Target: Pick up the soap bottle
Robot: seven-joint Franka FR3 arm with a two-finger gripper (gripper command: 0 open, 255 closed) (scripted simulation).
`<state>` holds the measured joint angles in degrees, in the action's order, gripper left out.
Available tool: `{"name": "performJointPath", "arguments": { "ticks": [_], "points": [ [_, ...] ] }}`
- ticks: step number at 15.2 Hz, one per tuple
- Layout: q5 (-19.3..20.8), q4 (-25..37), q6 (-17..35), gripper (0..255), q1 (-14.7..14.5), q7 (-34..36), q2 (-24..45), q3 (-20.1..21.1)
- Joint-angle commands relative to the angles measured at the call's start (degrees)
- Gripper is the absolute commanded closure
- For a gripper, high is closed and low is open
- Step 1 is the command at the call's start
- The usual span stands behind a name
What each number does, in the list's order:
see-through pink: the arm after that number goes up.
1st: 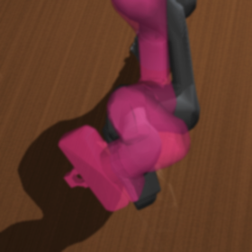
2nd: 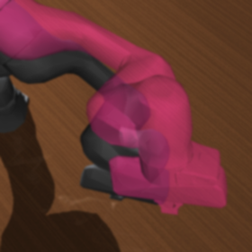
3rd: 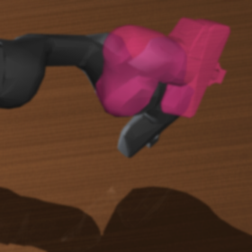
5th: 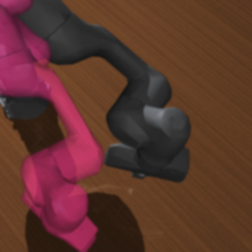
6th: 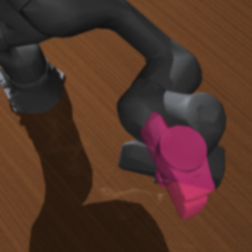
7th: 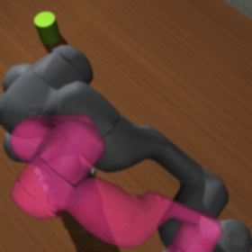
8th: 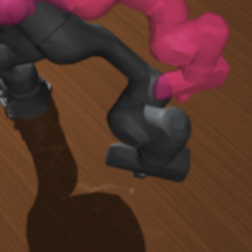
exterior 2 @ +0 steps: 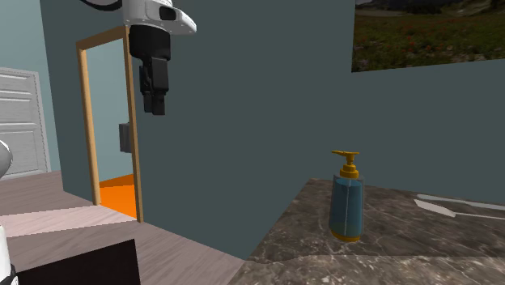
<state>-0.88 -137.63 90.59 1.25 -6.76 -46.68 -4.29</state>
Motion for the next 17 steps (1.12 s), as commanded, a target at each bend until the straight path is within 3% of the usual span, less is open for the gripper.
{"name": "performJointPath", "arguments": {
  "ticks": [1, 9, 17],
  "points": [
    [0.0, 0.0, 0.0, 0, 0.0, 0.0, 0.0, 0.0],
    [3.5, 10.3, 5.4, 0, 0.9, -5.4, 18.6, -4.5],
    [4.4, 25.0, 7.0, 0, 1.8, -10.8, 37.7, -8.3]
  ]
}}
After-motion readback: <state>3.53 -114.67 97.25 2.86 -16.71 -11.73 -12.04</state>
